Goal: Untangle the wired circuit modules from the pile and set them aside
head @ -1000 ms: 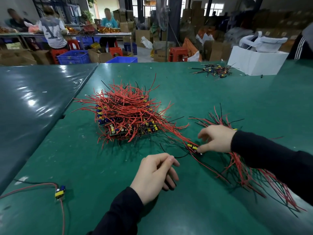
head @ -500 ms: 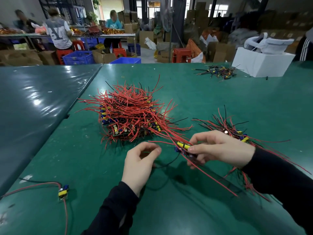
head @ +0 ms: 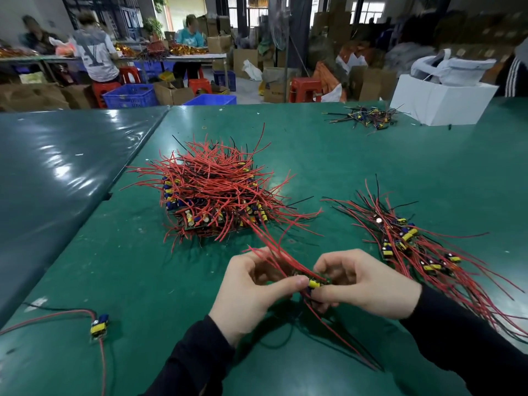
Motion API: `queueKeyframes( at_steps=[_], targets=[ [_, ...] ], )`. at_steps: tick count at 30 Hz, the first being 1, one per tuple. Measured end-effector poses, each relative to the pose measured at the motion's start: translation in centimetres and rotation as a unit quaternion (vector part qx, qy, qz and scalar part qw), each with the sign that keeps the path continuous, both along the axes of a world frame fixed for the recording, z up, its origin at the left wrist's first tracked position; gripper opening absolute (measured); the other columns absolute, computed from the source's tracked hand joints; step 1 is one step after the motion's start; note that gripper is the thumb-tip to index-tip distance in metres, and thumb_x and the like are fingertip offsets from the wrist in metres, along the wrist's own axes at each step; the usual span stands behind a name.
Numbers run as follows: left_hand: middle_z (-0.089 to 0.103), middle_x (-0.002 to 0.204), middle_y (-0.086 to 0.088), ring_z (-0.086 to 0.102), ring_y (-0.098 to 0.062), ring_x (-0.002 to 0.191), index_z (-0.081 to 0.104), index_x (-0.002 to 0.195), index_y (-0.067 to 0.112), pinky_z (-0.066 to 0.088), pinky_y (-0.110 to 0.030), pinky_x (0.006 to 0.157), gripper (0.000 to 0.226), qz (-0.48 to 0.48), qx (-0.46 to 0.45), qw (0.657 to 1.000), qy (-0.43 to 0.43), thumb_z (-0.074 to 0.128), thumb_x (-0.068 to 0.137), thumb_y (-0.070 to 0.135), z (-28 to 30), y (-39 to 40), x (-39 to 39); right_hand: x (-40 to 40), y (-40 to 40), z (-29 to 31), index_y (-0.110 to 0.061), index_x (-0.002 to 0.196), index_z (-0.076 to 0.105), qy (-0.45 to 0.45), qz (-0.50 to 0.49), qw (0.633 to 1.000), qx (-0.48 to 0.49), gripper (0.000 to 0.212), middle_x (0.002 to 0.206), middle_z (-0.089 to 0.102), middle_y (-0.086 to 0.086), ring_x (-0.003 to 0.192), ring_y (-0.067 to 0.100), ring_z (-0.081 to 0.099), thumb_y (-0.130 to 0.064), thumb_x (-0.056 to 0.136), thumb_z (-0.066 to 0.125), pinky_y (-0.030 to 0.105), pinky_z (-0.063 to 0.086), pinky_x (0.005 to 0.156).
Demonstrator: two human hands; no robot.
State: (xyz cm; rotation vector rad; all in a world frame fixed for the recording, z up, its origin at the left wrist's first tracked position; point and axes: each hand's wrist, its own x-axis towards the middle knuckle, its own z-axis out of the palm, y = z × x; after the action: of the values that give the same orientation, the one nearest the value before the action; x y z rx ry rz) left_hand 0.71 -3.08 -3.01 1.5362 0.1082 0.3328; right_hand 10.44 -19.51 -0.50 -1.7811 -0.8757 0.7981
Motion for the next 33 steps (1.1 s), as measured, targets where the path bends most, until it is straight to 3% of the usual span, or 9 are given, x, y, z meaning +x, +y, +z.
queueKeyframes(
  at_steps=[11, 15, 19, 22, 25, 27, 29, 31, 33],
  targets=[
    [0.075, 0.076, 0.003, 0.066, -0.006, 0.067, 0.077, 0.075, 0.013, 0.05, -0.026, 0.066, 0.011, 0.108, 0.07, 0.991, -0.025, 0.081, 0.065, 0.017, 0.4, -1.5, -0.4, -3.1, -1.3, -0.8, -0.016, 0.073, 0.06, -0.24, -0.183, 0.951, 0.066, 0.024, 0.061, 0.069, 0.0, 0.052, 0.008, 0.057, -0.036, 0.077, 0.072, 0.033, 0.047, 0.052],
    [0.073, 0.088, 0.003, 0.07, -0.014, 0.081, 0.078, 0.071, 0.014, 0.053, -0.024, 0.071, 0.004, 0.119, 0.11, 0.975, -0.15, 0.08, 0.07, 0.011, 1.1, -1.6, -0.8, -3.2, -0.8, -0.4, -0.015, 0.08, 0.06, -0.165, -0.267, 0.937, 0.15, 0.029, 0.065, 0.072, -0.002, 0.058, 0.007, 0.067, -0.04, 0.069, 0.067, 0.02, 0.053, 0.055],
    [0.074, 0.086, -0.002, 0.07, -0.018, 0.092, 0.076, 0.079, 0.005, 0.053, -0.03, 0.082, 0.009, 0.003, 0.2, 0.94, -0.277, 0.073, 0.073, -0.001, 1.3, -2.0, -1.4, -2.0, -0.1, -0.1, -0.007, 0.095, 0.057, 0.056, -0.235, 0.943, 0.228, 0.029, 0.071, 0.073, 0.01, 0.061, 0.015, 0.069, -0.022, 0.072, 0.064, 0.022, 0.055, 0.055],
    [0.072, 0.104, -0.009, 0.062, -0.023, 0.114, 0.073, 0.097, -0.001, 0.048, -0.037, 0.098, 0.044, -0.115, 0.186, 0.947, -0.235, 0.056, 0.064, -0.025, 1.2, -2.0, -1.4, -0.7, 1.0, 0.4, -0.007, 0.089, 0.06, 0.153, -0.211, 0.936, 0.235, 0.019, 0.073, 0.072, 0.013, 0.064, 0.022, 0.07, -0.018, 0.073, 0.06, 0.022, 0.053, 0.053],
    [0.063, 0.12, -0.023, 0.05, -0.033, 0.127, 0.061, 0.119, -0.004, 0.036, -0.037, 0.108, 0.048, -0.299, 0.029, 0.941, -0.155, 0.056, 0.072, -0.003, 1.4, -0.8, -1.6, 0.8, 1.8, 0.9, -0.008, 0.089, 0.062, 0.151, -0.138, 0.96, 0.189, 0.019, 0.072, 0.07, 0.01, 0.061, 0.016, 0.067, -0.017, 0.073, 0.063, 0.019, 0.05, 0.051],
    [0.066, 0.105, -0.029, 0.062, -0.038, 0.106, 0.065, 0.111, -0.003, 0.045, -0.037, 0.097, 0.045, -0.314, -0.126, 0.938, -0.079, 0.058, 0.084, 0.031, 1.9, 0.2, -1.5, 1.2, 2.5, 0.9, -0.009, 0.088, 0.063, 0.13, -0.089, 0.975, 0.156, 0.02, 0.073, 0.071, 0.006, 0.061, 0.011, 0.065, -0.017, 0.07, 0.067, 0.017, 0.05, 0.053],
    [0.068, 0.07, -0.02, 0.069, -0.032, 0.069, 0.071, 0.075, 0.007, 0.054, -0.029, 0.067, 0.046, -0.165, -0.147, 0.975, 0.037, 0.059, 0.081, 0.051, 2.1, 1.0, -1.1, 1.2, 3.2, 0.1, -0.012, 0.085, 0.064, 0.124, -0.078, 0.978, 0.148, 0.022, 0.073, 0.071, 0.001, 0.063, 0.008, 0.064, -0.019, 0.066, 0.071, 0.018, 0.049, 0.058],
    [0.054, 0.051, -0.01, 0.057, -0.022, 0.043, 0.057, 0.052, 0.014, 0.045, -0.022, 0.043, 0.037, -0.011, -0.112, 0.987, 0.111, 0.065, 0.072, 0.044, 1.6, 1.4, -0.6, 1.0, 3.7, -0.8, -0.015, 0.079, 0.066, 0.119, -0.085, 0.978, 0.146, 0.02, 0.07, 0.07, -0.001, 0.061, 0.007, 0.062, -0.021, 0.062, 0.073, 0.018, 0.046, 0.057],
    [0.051, 0.053, -0.007, 0.049, -0.017, 0.04, 0.053, 0.06, 0.013, 0.041, -0.02, 0.037, 0.029, 0.04, -0.105, 0.985, 0.133, 0.065, 0.073, 0.036, 1.1, 1.5, -0.1, 0.9, 4.0, -1.4, -0.016, 0.074, 0.068, 0.104, -0.078, 0.982, 0.139, 0.016, 0.065, 0.068, -0.003, 0.053, 0.003, 0.057, -0.023, 0.061, 0.074, 0.014, 0.04, 0.049]
  ],
)
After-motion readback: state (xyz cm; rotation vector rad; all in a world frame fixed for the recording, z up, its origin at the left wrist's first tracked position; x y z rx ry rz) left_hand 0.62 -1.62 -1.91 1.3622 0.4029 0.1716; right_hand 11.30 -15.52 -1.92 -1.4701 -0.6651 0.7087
